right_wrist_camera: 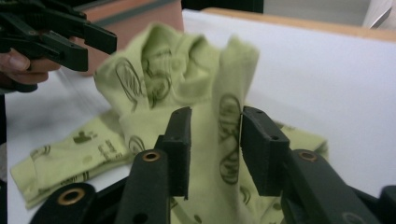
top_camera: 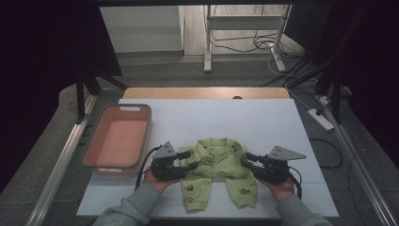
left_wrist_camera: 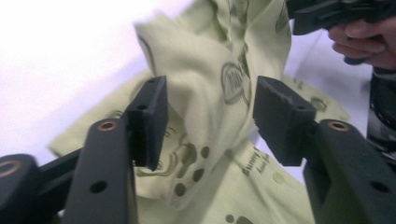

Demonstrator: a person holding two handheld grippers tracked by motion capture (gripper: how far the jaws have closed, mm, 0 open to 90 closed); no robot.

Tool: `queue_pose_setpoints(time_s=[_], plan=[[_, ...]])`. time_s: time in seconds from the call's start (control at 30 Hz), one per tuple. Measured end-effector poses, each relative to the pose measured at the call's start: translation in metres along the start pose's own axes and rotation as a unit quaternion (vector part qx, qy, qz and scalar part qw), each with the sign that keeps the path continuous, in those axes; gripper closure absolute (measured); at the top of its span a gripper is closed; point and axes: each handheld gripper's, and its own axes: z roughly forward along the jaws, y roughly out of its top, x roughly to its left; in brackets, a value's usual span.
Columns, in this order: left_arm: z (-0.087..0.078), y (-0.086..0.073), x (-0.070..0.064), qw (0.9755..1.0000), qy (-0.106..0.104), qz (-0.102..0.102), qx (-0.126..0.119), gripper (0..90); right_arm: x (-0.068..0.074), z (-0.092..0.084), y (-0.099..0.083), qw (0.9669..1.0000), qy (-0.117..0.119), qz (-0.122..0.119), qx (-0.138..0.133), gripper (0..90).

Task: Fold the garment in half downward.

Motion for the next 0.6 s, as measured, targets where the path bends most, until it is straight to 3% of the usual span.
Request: queue_pose_setpoints(time_s=[0.17,0.27,0.47,0.6], plan=[[-0.006,0.002,0.007,0.9998,0.014,-0.011,-0.010,43.3,-0.004,-0.008,0.008,0.9996,-0.009,0.010,-0.024,58.3],[-0.004,0.003,0.011,0.9993,0.032,-0.020,-0.003,43.2,-0.011,-0.011,0.013,0.9991,-0.017,0.020,-0.032,57.4],[0.004,0.007,0.022,0.9978,0.054,-0.037,0.011,43.0,-0.030,-0.004,0.016,0.9983,-0.040,0.041,-0.015,59.2],[0.015,0.011,0.027,0.9969,0.063,-0.043,0.021,43.1,-0.047,0.011,0.015,0.9973,-0.043,0.059,0.008,67.3]])
